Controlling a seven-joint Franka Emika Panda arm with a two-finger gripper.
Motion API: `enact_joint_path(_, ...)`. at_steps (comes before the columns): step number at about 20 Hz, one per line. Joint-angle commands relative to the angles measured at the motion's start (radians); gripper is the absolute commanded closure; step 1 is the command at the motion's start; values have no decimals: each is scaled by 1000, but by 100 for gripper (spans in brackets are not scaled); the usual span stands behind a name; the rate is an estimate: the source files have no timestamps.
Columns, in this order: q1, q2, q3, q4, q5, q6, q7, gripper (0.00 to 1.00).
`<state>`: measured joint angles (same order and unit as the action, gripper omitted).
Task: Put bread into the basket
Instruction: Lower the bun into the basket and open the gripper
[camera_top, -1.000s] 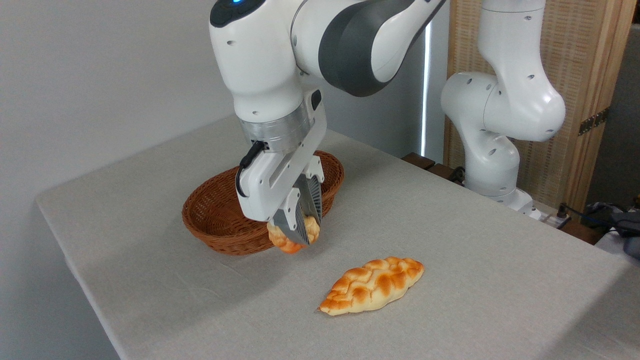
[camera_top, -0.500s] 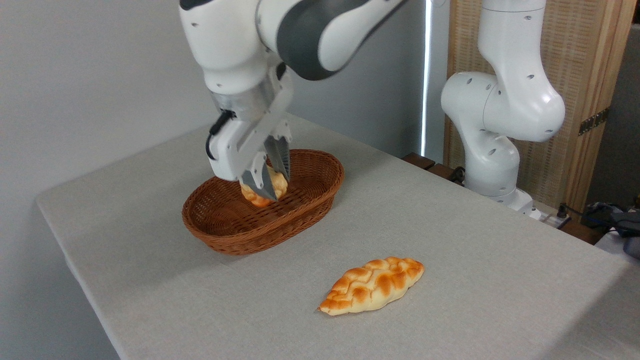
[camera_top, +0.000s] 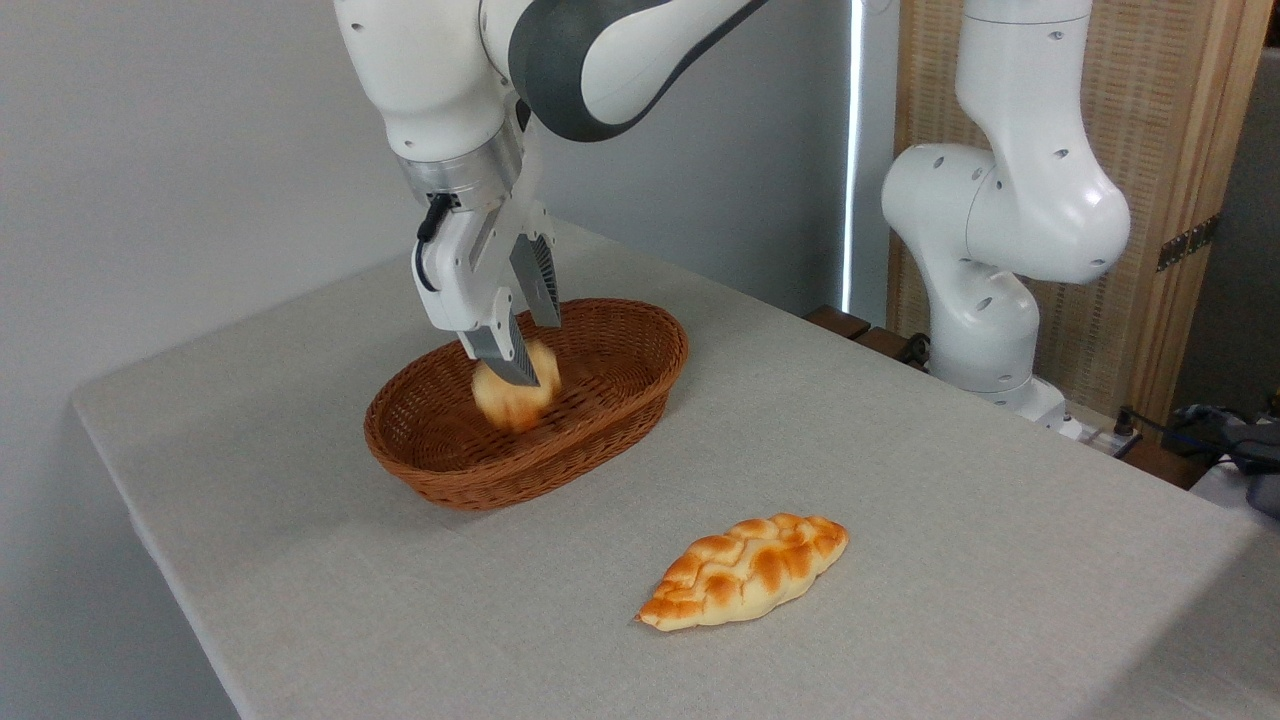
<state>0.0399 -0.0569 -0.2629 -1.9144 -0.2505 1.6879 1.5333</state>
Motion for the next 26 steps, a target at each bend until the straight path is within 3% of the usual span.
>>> enact_joint_path(1, -2, -27, 8, 3, 5, -43, -38, 0)
enact_joint_path(4, 9, -27, 37, 3, 13, -51, -77, 0)
enact_joint_path(9, 9, -52, 198, 70, 13, -105, -143, 0)
enact_joint_path(12, 9, -52, 270, 132, 28, -129, -247, 0)
enact_joint_path(16, 9, -52, 289, 161, 103, -123, -433, 0)
enact_joint_path(19, 9, -52, 301, 161, 116, -111, -594, 0)
enact_joint_path(21, 9, -52, 307, 163, 122, -111, -756, 0)
enact_joint_path(22, 9, -50, 301, 163, 147, -111, -812, 0)
enact_joint_path(24, 8, -43, 284, 164, 194, -105, -834, 0)
enact_joint_path(26, 6, -23, 269, 181, 188, -35, -887, 0)
